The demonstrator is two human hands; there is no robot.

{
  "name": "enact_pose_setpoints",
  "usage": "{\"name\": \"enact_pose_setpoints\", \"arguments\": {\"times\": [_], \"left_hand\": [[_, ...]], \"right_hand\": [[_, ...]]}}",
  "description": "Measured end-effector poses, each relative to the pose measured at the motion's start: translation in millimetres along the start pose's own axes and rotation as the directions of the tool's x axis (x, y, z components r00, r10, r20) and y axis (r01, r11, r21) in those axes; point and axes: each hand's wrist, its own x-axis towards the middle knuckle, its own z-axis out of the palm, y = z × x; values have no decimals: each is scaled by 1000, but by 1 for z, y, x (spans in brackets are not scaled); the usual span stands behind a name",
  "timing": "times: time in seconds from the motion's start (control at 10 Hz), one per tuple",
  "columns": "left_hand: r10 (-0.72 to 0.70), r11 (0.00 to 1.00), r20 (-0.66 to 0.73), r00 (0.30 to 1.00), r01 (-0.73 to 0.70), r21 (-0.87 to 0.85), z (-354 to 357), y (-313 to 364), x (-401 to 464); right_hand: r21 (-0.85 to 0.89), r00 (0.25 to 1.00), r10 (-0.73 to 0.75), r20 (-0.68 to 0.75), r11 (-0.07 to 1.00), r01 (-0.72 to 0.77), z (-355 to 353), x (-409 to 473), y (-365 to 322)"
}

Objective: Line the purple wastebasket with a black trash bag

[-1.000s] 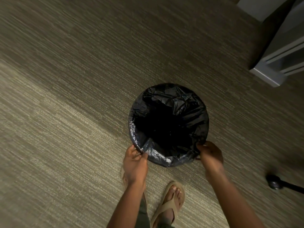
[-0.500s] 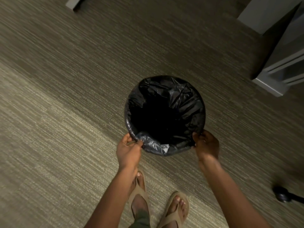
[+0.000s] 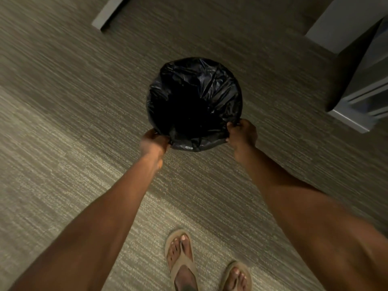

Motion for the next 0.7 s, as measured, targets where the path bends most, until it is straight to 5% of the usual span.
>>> {"name": "enact_pose_setpoints", "arguments": {"times": [0.1,0.3,0.4,0.5,0.6,0.7], "left_hand": [[-39,995,21,999,40,-86,9,9,1],[-19,999,-38,999,20,46,2,10,-17],[-34,999,52,998,33,8,-11,3,-31],[229,926,73,971,-240,292,-25,-8,-41],[474,646,229,850,-512,566,-33,-12,-74],[571,441,363,736,-649,620,-31,0,-107]], "right_hand": [[-5,1000,19,-13,1000,-19,-1,7,-4],[-158,996,-58,73,985,69,-18,-6,-6],[-301,995,-92,50,948,103,-43,-22,0],[-463,954,-297,48,839,285,-73,-36,10],[-647,822,-546,163,570,507,-101,-59,8],[-709,733,-636,243,399,581,-114,-86,-13]]}}
